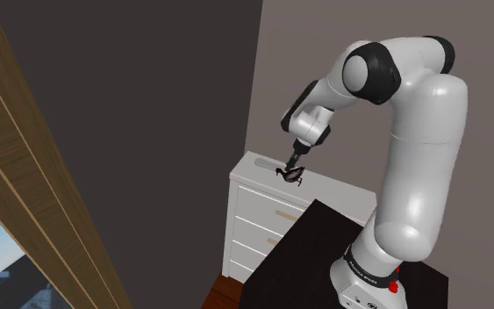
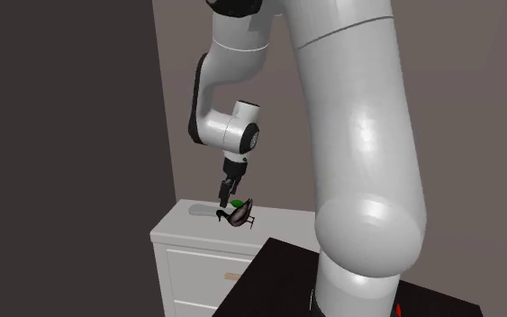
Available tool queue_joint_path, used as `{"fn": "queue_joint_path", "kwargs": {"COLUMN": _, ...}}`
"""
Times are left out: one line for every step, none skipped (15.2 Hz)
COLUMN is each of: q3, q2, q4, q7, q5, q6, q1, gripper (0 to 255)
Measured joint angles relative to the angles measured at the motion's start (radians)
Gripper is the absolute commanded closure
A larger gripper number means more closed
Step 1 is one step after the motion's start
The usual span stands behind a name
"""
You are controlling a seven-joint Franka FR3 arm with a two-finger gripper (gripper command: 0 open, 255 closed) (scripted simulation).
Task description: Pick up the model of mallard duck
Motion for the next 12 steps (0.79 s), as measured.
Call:
{"fn": "queue_joint_path", "kwargs": {"q3": 0.031, "q2": 0.048, "q4": 0.041, "q7": -0.057, "q5": 0.055, "q6": -0.008, "q1": -0.041, "gripper": 0}}
{"fn": "queue_joint_path", "kwargs": {"q3": 0.060, "q2": 0.093, "q4": 0.080, "q7": -0.106, "q5": 0.102, "q6": -0.014, "q1": -0.076, "gripper": 0}}
{"fn": "queue_joint_path", "kwargs": {"q3": 0.082, "q2": 0.132, "q4": 0.119, "q7": -0.143, "q5": 0.136, "q6": -0.021, "q1": -0.105, "gripper": 0}}
{"fn": "queue_joint_path", "kwargs": {"q3": 0.109, "q2": 0.178, "q4": 0.164, "q7": -0.180, "q5": 0.174, "q6": -0.026, "q1": -0.135, "gripper": 0}}
{"fn": "queue_joint_path", "kwargs": {"q3": 0.124, "q2": 0.209, "q4": 0.198, "q7": -0.207, "q5": 0.195, "q6": -0.034, "q1": -0.159, "gripper": 0}}
{"fn": "queue_joint_path", "kwargs": {"q3": 0.140, "q2": 0.244, "q4": 0.236, "q7": -0.234, "q5": 0.216, "q6": -0.041, "q1": -0.184, "gripper": 0}}
{"fn": "queue_joint_path", "kwargs": {"q3": 0.158, "q2": 0.291, "q4": 0.289, "q7": -0.257, "q5": 0.236, "q6": -0.052, "q1": -0.213, "gripper": 0}}
{"fn": "queue_joint_path", "kwargs": {"q3": 0.167, "q2": 0.308, "q4": 0.304, "q7": -0.275, "q5": 0.249, "q6": -0.053, "q1": -0.227, "gripper": 0}}
{"fn": "queue_joint_path", "kwargs": {"q3": 0.178, "q2": 0.324, "q4": 0.314, "q7": -0.291, "q5": 0.265, "q6": -0.049, "q1": -0.237, "gripper": 0}}
{"fn": "queue_joint_path", "kwargs": {"q3": 0.187, "q2": 0.342, "q4": 0.328, "q7": -0.304, "q5": 0.278, "q6": -0.047, "q1": -0.247, "gripper": 0}}
{"fn": "queue_joint_path", "kwargs": {"q3": 0.196, "q2": 0.357, "q4": 0.337, "q7": -0.314, "q5": 0.291, "q6": -0.043, "q1": -0.254, "gripper": 0}}
{"fn": "queue_joint_path", "kwargs": {"q3": 0.206, "q2": 0.371, "q4": 0.344, "q7": -0.327, "q5": 0.305, "q6": -0.037, "q1": -0.261, "gripper": 0}}
